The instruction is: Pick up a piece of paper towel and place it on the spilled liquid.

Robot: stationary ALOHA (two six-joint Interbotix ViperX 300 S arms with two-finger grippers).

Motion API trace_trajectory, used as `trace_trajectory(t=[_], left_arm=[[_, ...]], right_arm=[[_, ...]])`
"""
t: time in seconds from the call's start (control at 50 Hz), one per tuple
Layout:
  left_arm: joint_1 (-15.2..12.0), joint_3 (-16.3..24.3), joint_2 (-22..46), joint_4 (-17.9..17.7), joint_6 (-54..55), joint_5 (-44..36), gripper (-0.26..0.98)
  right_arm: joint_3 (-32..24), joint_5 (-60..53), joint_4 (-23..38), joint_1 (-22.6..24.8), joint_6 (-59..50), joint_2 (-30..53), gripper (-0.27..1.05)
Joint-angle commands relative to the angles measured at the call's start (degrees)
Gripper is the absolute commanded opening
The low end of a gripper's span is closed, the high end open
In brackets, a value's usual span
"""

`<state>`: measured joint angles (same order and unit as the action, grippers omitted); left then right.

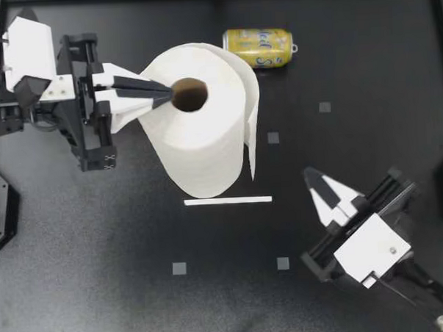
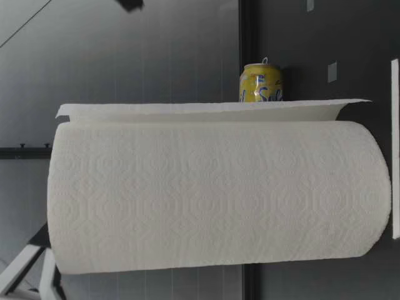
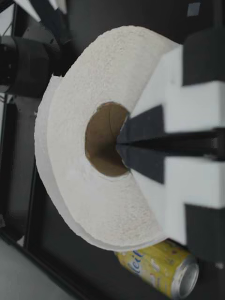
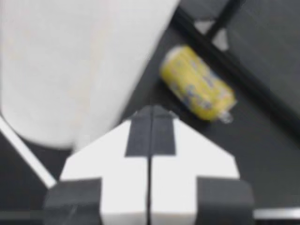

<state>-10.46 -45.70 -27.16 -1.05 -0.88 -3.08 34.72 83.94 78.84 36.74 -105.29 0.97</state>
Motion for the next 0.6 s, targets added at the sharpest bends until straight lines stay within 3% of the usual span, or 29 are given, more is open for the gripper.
trace_trajectory(t=[0.0, 0.1, 0.2, 0.26, 0.36, 0.44, 0.58], left_arm=[[-0.26, 1.93, 0.35, 0.26, -0.26, -0.18, 0.12], [-0.26, 2.29, 1.58, 0.26, -0.53, 0.18, 0.12], [-0.26, 3.08, 2.55, 0.26, -0.7, 2.37, 0.12], [-0.26, 3.25, 2.64, 0.18, -0.7, 3.43, 0.12], [-0.26, 3.08, 2.2, 0.26, -0.62, 4.39, 0.12], [-0.26, 2.72, 1.58, 0.26, -0.44, 4.57, 0.12], [-0.26, 2.2, 0.79, 0.18, -0.35, 5.1, 0.12]], right_arm=[[-0.97, 0.35, 2.29, 0.18, -4.31, 0.35, -0.01], [-0.79, -0.18, 3.52, -0.18, -9.32, 1.76, 0.01], [-0.88, -2.37, 3.6, -1.49, -12.39, 3.25, 0.13], [-0.88, -4.31, 3.6, -2.64, -13.45, 4.04, 0.25], [-1.32, -6.59, 3.52, -5.19, -15.12, 5.36, 0.61], [-1.67, -6.68, 3.43, -6.15, -16.08, 6.06, 0.79], [-3.69, -7.03, 3.34, -7.91, -17.23, 8.0, 0.79]])
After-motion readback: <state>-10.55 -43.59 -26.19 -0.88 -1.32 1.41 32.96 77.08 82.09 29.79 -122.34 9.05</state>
